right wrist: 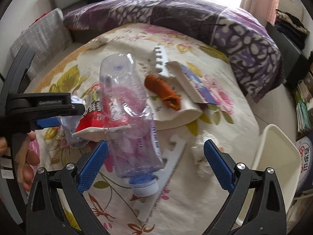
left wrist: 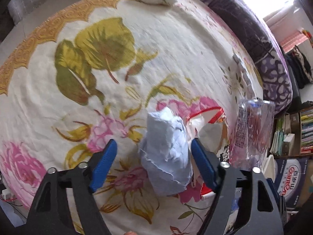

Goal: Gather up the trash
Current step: 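Grasp the crumpled tissue with the left tool while the right tool grasps the clear bottle, then carry the clear bottle over the white bin and open the right tool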

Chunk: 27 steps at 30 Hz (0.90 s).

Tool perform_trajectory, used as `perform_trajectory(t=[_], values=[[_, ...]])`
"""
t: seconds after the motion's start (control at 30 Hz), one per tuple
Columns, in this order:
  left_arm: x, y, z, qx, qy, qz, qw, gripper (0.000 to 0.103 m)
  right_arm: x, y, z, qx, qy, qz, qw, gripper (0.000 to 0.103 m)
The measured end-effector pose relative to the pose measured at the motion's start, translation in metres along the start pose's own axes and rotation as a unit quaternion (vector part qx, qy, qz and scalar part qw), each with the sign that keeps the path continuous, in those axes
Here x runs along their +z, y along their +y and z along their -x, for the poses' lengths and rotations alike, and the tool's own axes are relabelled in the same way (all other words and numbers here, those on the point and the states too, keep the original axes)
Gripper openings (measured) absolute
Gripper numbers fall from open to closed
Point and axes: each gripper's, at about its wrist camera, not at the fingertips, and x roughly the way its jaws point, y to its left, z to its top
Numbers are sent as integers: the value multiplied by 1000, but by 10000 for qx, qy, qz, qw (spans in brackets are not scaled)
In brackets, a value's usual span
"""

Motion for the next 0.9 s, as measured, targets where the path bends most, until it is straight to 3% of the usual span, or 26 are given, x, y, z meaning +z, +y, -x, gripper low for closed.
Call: perform_trajectory(t=[0.07,0.13,0.2,0.33,0.4,0.43,0.47,0.7,0.9], values=[[-1,-1,-3,-18,40,-53,10000,65,1,3,-6,53,47,19,10000,94],[0,-3,-2,-85,-10,-146,9999,49,3,6,-12,145,80,23,9999,94],[0,-5,1,-111,-39,-178,9998,46,3,9,-17,262,100,35,9996,94],[0,-7,5,-124,-102,-229,9996,45,4,14,-22,461,154,71,9988,89],[0,-6,8,-101,-157,-234,9996,45,4,14,-25,561,247,62,9981,76],[0,-5,9,-97,-175,-238,9995,45,4,14,-27,581,286,54,9979,64],[1,-5,10,-99,-201,-239,9995,45,4,13,-27,624,287,45,9976,61],[3,-3,23,-101,-394,-226,9989,45,7,6,-14,674,55,-216,9975,60],[2,-13,46,21,-900,-473,9948,45,14,-11,11,683,-420,-614,9949,60]])
